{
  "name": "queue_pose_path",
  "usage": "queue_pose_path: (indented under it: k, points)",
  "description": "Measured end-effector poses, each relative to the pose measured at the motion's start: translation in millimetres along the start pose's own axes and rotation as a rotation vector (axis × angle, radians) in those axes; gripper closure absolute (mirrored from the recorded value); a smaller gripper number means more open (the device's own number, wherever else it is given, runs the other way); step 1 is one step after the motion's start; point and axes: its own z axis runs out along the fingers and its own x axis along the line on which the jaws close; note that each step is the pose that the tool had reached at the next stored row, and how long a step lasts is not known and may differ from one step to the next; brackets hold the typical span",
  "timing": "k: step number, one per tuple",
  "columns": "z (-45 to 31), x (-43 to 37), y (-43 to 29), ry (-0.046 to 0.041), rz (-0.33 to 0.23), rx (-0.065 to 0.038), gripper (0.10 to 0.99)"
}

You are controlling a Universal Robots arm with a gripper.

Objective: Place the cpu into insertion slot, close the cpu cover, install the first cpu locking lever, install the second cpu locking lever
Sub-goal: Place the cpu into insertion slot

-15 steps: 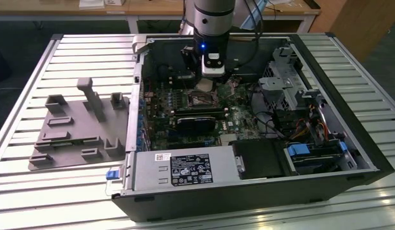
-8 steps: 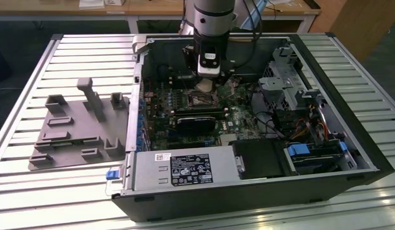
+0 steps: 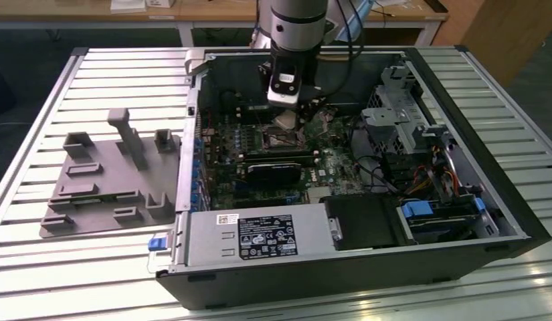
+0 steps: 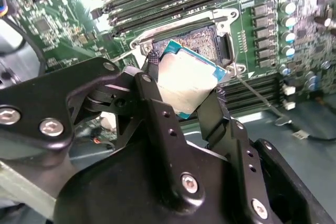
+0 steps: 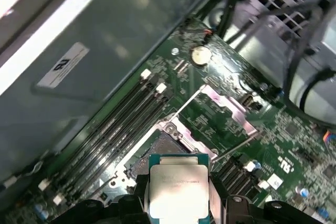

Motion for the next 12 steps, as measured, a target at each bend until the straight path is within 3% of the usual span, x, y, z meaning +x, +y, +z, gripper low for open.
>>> queue_pose_path:
  k: [12]
  points:
    - [2.3,0.0,-0.2,-0.0164,0.218,-0.002,0.549]
